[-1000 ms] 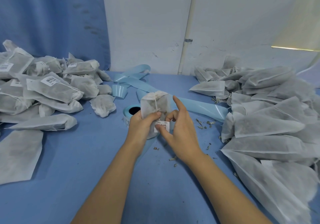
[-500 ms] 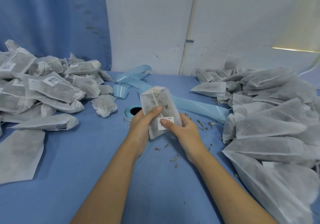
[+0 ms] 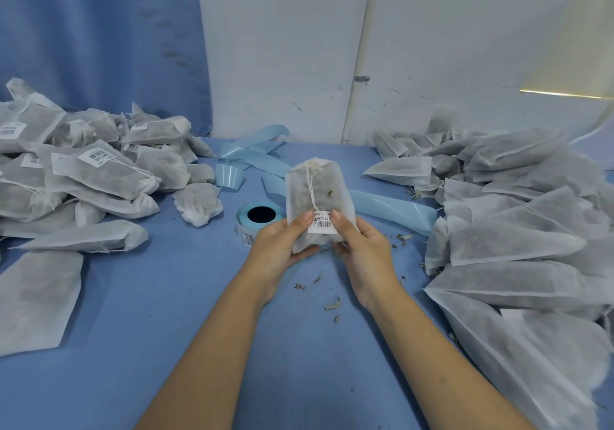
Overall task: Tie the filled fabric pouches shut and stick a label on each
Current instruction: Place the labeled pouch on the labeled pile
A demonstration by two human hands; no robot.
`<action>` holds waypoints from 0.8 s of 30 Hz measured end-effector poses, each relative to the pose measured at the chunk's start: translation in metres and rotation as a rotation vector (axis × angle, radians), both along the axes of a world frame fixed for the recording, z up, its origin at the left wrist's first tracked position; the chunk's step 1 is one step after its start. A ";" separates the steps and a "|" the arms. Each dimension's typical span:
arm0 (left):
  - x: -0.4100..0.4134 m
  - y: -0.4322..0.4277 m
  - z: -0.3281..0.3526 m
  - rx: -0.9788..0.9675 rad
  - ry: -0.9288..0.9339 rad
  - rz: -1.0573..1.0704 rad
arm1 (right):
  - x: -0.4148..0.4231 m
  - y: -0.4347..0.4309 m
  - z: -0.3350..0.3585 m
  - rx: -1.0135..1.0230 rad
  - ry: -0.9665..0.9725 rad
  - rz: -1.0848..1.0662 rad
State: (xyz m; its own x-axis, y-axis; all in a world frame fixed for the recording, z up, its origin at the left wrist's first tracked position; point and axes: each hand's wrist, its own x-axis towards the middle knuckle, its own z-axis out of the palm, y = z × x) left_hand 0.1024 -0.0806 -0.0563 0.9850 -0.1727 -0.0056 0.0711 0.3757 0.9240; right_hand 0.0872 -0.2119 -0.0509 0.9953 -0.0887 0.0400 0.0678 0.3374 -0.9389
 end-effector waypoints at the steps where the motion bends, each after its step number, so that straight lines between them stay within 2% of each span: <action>1: 0.000 0.000 0.000 -0.009 0.000 -0.006 | 0.000 0.000 0.000 0.009 0.001 -0.006; 6: -0.001 -0.001 0.000 -0.047 -0.005 -0.031 | 0.002 -0.001 0.000 0.035 -0.009 0.004; 13: 0.001 0.000 -0.001 0.003 -0.012 0.044 | 0.002 0.000 -0.002 -0.025 -0.024 -0.021; 21: -0.005 -0.004 0.002 0.269 -0.045 0.018 | 0.003 0.001 -0.002 -0.034 -0.007 -0.194; 24: -0.005 -0.001 0.004 0.171 0.004 0.083 | 0.004 0.001 -0.004 -0.035 0.030 -0.176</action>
